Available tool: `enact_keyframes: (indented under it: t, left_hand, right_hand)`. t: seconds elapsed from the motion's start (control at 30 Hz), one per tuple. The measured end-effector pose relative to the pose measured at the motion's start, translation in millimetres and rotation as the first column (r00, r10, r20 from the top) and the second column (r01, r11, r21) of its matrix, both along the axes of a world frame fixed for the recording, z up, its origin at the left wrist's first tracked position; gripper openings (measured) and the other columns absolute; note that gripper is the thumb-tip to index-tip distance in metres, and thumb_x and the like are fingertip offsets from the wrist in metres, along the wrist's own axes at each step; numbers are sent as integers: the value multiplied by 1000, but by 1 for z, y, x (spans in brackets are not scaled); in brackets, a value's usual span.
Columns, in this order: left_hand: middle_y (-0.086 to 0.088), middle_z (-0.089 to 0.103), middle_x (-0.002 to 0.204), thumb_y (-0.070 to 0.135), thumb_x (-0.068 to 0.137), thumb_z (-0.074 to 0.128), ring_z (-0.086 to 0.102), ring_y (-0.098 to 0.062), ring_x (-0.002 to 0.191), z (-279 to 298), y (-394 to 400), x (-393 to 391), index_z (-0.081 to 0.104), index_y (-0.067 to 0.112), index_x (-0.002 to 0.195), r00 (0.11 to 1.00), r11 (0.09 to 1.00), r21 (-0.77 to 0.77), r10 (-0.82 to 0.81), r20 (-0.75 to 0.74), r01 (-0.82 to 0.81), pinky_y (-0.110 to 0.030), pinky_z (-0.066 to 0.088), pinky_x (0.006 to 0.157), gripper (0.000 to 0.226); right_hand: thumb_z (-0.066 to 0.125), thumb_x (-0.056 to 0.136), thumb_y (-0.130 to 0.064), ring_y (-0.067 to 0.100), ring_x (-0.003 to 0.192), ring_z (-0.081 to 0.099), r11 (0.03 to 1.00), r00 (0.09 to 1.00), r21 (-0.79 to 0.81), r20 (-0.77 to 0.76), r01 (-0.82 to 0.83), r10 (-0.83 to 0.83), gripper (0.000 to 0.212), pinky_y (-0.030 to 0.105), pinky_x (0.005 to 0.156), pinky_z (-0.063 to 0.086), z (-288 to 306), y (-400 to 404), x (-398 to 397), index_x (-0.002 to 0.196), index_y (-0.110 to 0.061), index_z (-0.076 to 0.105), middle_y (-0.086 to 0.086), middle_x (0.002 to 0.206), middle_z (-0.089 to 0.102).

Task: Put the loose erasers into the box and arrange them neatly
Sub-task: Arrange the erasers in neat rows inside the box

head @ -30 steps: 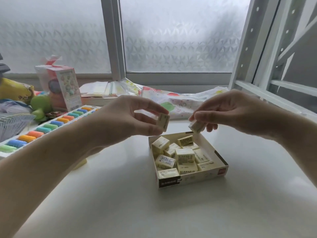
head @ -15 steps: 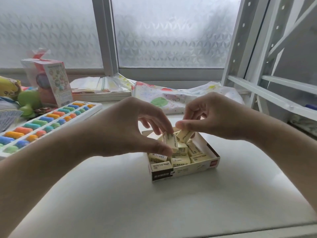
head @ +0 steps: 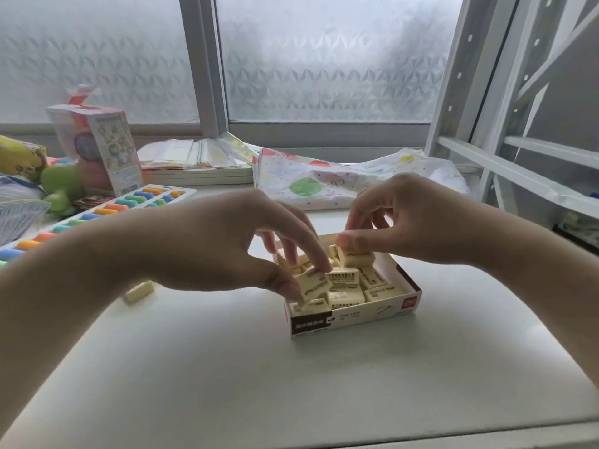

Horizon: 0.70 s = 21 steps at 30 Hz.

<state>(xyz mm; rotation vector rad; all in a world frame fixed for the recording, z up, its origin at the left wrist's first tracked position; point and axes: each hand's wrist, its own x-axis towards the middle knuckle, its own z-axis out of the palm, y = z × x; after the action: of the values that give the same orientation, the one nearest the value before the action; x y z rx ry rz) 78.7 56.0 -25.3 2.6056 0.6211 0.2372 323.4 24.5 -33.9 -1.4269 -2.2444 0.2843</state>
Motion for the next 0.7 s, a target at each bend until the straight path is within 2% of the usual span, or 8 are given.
enact_keyframes:
  t: [0.07,0.13,0.3,0.4,0.47,0.53,0.6,0.7]
  left_hand:
    - [20,63,117,57,76,72,62,-10,108,0,2,-2,71,52,109,1000,1000,31,1,-17,-1,-25,46,82,34]
    - [21,61,117,49,77,74,58,-8,111,0,3,-3,72,53,108,999,1000,6,24,-47,-24,-24,45,86,31]
    - [21,62,117,48,80,75,61,-6,109,8,4,-10,69,53,113,998,1000,-3,27,-60,-27,-25,48,85,34]
    - [14,71,108,30,85,76,67,-6,100,25,9,-28,75,41,108,990,989,-48,143,6,-143,-30,52,88,25]
    - [16,75,100,25,85,77,69,-4,91,38,16,-47,77,36,102,969,968,-31,249,-2,-249,-26,52,83,20]
    - [21,75,93,33,83,78,69,1,86,46,20,-65,76,37,98,925,935,28,354,-137,-354,-25,52,80,16]
    - [18,76,94,44,77,80,70,-1,89,49,25,-78,76,37,97,841,891,104,452,-298,-442,-29,55,84,21]
    - [10,76,97,50,72,82,69,-7,93,49,29,-84,73,33,100,738,818,189,572,-357,-543,-30,54,82,35]
  right_hand:
    - [71,78,-49,10,62,57,1000,1000,0,-4,-6,6,21,25,56,45,0,-1,0,78,-29,77,-3,69,70]
    - [72,79,-47,7,60,55,1000,1000,11,-7,0,0,18,22,55,44,0,-1,0,80,-29,76,-3,69,68]
    - [71,80,-46,12,63,57,998,1000,56,8,-6,6,16,30,59,48,-2,-2,-4,79,-30,76,-2,69,68]
    - [65,76,-55,9,69,57,995,1000,102,-1,-12,12,24,26,61,48,-2,-3,-7,79,-33,74,-6,69,67]
    - [60,74,-60,9,77,58,990,1000,138,-14,-18,21,28,25,68,47,1,-5,-15,79,-36,73,-11,77,67]
    - [59,74,-59,9,83,59,987,999,154,-7,-46,48,26,22,72,47,5,-6,-31,81,-39,73,-17,88,66]
    - [60,75,-59,7,86,60,987,996,132,12,-92,91,25,18,73,48,9,-5,-53,85,-41,74,-19,90,66]
    - [60,78,-60,-4,90,60,985,980,69,126,-160,151,28,16,71,49,12,5,-91,98,-45,72,-22,88,68]
